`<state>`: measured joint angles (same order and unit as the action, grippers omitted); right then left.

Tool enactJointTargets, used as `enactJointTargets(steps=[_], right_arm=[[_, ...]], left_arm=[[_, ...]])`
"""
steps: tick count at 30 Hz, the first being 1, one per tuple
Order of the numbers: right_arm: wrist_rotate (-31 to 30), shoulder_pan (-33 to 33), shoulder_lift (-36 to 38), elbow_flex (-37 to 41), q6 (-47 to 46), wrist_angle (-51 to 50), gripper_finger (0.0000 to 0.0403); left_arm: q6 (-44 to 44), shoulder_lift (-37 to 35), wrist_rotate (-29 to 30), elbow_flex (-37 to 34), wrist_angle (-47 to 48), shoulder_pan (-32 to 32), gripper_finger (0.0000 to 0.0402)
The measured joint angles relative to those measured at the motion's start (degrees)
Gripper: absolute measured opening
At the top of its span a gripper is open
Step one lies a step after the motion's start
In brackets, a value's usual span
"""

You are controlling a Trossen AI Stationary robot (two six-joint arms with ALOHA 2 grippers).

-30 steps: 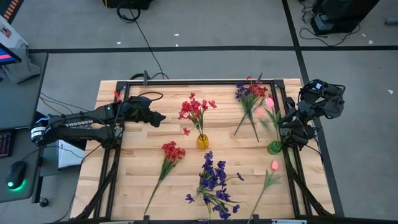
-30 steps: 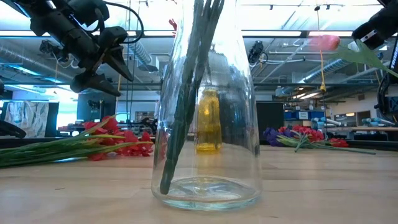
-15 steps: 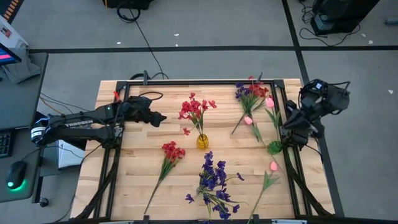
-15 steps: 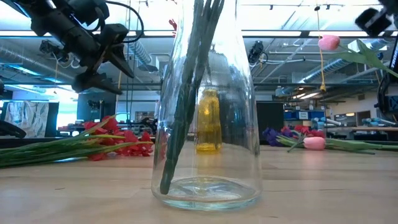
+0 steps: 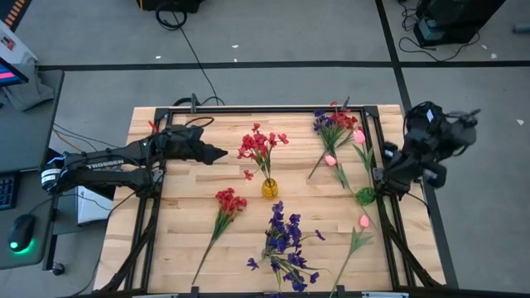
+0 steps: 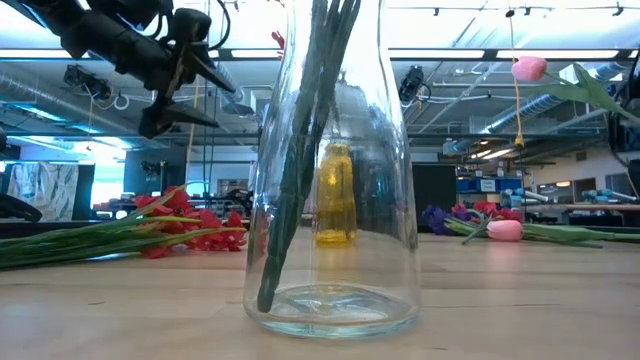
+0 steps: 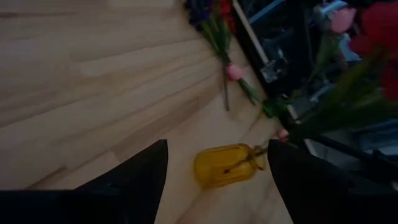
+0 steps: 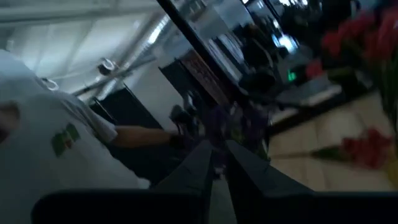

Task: Sort flowers into vase by color
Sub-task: Put the bottom left pink tulip into the green vase

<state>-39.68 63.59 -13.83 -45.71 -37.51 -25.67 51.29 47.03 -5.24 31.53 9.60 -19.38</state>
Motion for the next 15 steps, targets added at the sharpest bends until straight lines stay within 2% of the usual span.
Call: enactJointTargets(steps=[6,11,15], right_arm=[[1.0,0.0,-10.6,0.0,-18.6,-4.7,0.0052],[8.3,-0.4,-18.6,0.1,-35.9,-10.4,0.0042],[11.1,-2.1,-23.9,-0.5,-37.9,-9.4,0.0031]], left_arm=[[-0.4,0.0,-2.2,0.0,-0.2,0.0,0.0279],[-4.4,0.0,-3.7,0.0,-0.2,0.0,0.0279],[-7.1,0.0,-4.2,0.0,0.2,0.0,0.0279]])
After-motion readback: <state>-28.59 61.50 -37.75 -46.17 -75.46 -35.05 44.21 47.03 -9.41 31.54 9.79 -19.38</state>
